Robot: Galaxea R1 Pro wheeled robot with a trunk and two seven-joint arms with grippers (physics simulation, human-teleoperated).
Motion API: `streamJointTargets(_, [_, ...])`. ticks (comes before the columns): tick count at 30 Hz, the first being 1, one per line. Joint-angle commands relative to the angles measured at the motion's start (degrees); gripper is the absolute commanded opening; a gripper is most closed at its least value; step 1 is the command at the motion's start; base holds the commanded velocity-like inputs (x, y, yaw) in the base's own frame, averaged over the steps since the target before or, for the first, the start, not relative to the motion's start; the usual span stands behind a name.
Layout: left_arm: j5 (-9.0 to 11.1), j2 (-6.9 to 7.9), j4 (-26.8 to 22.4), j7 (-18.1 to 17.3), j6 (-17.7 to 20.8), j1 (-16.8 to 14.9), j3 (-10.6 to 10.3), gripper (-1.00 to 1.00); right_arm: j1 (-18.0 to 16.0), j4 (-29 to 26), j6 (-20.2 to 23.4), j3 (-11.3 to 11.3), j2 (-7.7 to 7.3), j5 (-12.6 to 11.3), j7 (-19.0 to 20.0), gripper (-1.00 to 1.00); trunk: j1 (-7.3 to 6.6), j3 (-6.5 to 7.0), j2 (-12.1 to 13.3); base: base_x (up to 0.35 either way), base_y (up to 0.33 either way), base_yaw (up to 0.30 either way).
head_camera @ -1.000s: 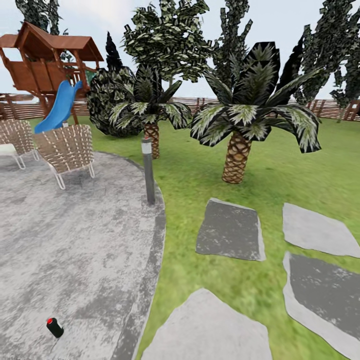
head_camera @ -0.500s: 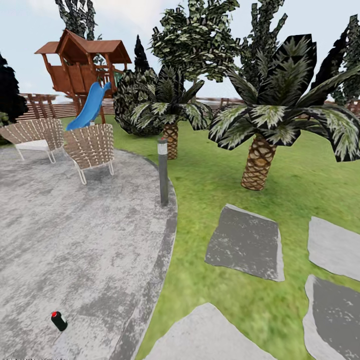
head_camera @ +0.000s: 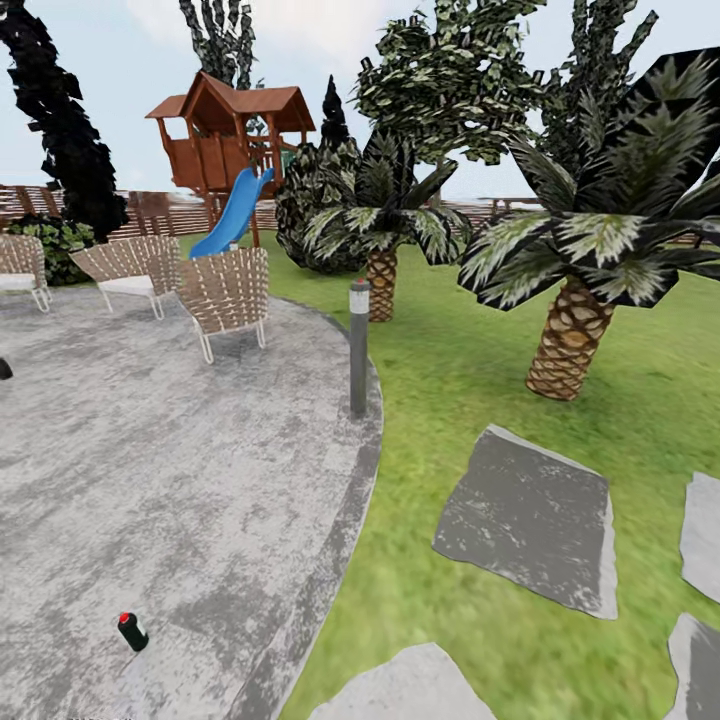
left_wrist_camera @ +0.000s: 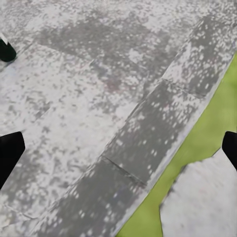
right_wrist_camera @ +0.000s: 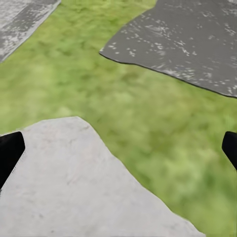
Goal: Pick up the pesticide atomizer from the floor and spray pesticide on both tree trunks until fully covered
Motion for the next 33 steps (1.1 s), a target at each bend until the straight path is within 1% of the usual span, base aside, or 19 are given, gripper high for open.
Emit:
streamJointTargets(1, [0.0,-0.01,0.0,0.0,0.0,0.0,0.0,1.0,0.0,0.0,0.0,0.0,0.0,0.0,0.0,1.0,0.0,0.02,0.0,0.169,-0.115,0.278])
streamJointTargets(12, [0.0,0.07,0.0,0.0,0.0,0.0,0.0,1.0,0.0,0.0,0.0,0.0,0.0,0.0,0.0,1.0,0.0,0.05,0.0,0.141,-0.068,0.278])
streamJointTargets(33, [0.0,-0.02,0.0,0.0,0.0,0.0,0.0,1.0,0.0,0.0,0.0,0.0,0.01,0.0,0.0,1.0,0.0,0.05,0.0,0.016,-0.001,0.278])
